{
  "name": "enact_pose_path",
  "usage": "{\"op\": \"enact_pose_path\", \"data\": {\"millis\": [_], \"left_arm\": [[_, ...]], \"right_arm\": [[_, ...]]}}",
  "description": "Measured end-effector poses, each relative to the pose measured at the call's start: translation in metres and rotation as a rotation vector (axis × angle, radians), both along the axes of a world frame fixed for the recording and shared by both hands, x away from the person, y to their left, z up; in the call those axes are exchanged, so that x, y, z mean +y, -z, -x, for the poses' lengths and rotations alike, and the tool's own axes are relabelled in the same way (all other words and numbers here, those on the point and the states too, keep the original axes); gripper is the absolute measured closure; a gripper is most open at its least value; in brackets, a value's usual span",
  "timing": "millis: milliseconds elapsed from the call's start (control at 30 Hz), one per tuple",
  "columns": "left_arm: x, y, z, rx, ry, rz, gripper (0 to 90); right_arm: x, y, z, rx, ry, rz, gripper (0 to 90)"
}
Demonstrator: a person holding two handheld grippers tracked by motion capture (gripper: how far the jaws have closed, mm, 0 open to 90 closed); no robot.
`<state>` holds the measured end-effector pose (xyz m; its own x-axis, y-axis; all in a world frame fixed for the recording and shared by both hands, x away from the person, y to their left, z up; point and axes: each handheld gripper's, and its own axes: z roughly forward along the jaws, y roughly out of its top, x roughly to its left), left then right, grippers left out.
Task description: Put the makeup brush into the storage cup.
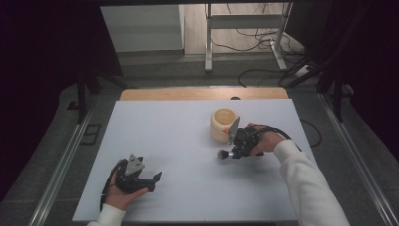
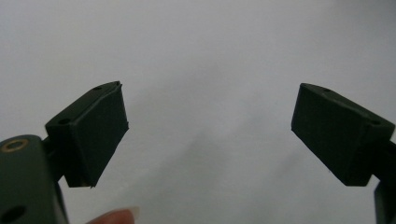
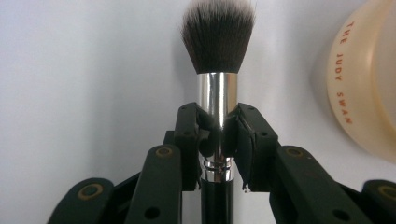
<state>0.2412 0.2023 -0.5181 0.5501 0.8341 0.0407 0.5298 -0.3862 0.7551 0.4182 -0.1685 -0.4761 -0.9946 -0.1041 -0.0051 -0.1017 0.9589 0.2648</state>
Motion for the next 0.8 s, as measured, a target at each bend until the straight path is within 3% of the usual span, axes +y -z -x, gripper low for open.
{"op": "enact_pose_path", "data": {"millis": [367, 800], "left_arm": [[0.000, 0.000, 0.000, -0.001, 0.000, 0.000, 11.6], [0.000, 0.001, -0.001, 0.006, 0.000, 0.000, 11.6]], "right_arm": [[-0.012, -0.025, 0.003, -0.018, 0.135, -0.073, 71.9], [-0.019, -0.031, 0.012, 0.021, 0.225, -0.171, 71.9]]}}
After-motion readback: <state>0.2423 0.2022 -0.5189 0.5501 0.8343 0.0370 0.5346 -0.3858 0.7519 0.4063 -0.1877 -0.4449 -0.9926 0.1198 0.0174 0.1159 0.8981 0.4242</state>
